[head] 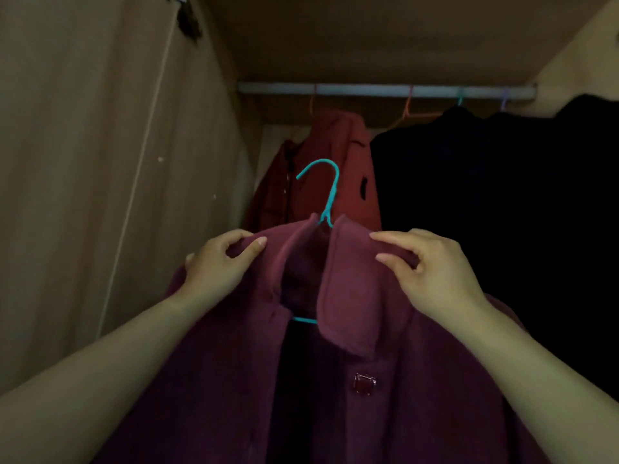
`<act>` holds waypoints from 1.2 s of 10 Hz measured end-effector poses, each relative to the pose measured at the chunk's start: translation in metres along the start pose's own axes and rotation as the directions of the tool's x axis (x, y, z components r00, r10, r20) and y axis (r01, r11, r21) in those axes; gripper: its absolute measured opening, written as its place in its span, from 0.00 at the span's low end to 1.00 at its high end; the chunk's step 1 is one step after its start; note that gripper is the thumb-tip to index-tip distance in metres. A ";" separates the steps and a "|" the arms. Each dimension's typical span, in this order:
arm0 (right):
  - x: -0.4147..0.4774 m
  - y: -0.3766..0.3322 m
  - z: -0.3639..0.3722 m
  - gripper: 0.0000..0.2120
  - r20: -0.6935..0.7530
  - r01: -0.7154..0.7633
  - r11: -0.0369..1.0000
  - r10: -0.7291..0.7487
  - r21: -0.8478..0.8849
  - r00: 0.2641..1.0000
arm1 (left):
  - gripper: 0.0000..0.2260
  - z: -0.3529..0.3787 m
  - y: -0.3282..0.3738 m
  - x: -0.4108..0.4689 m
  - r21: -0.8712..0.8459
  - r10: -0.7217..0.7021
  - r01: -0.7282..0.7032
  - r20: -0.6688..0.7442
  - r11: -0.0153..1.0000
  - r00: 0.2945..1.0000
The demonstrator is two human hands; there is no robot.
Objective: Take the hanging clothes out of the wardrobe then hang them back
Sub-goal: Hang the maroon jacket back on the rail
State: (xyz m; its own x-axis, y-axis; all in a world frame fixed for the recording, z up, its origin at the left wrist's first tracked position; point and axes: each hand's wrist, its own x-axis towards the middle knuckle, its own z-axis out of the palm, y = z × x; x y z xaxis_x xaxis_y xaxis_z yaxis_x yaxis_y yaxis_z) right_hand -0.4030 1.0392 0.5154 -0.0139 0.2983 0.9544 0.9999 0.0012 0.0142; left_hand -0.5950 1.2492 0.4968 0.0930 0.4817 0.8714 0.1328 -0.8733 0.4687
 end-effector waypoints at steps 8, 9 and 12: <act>0.359 0.041 0.137 0.13 -0.159 -0.128 0.893 0.065 -0.431 0.985 | 0.33 0.133 -0.046 0.345 -0.614 0.432 -0.325 0.028 0.719 0.902; 0.381 0.041 0.148 0.12 -0.212 -0.120 0.873 0.020 -0.473 0.977 | 0.30 0.146 -0.043 0.390 -0.653 0.336 -0.190 0.105 0.733 0.936; 0.396 0.039 0.172 0.09 -0.151 -0.177 0.853 0.117 -0.491 0.982 | 0.28 0.155 -0.068 0.380 -0.590 0.403 -0.356 -0.056 0.725 0.914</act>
State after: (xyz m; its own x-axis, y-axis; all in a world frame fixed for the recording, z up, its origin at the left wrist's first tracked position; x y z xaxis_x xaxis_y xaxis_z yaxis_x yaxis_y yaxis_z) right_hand -0.3687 1.3218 0.8425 0.1031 0.1486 0.9835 0.8539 -0.5203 -0.0109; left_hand -0.4152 1.5029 0.7738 0.0834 0.0845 0.9929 -0.5186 -0.8471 0.1157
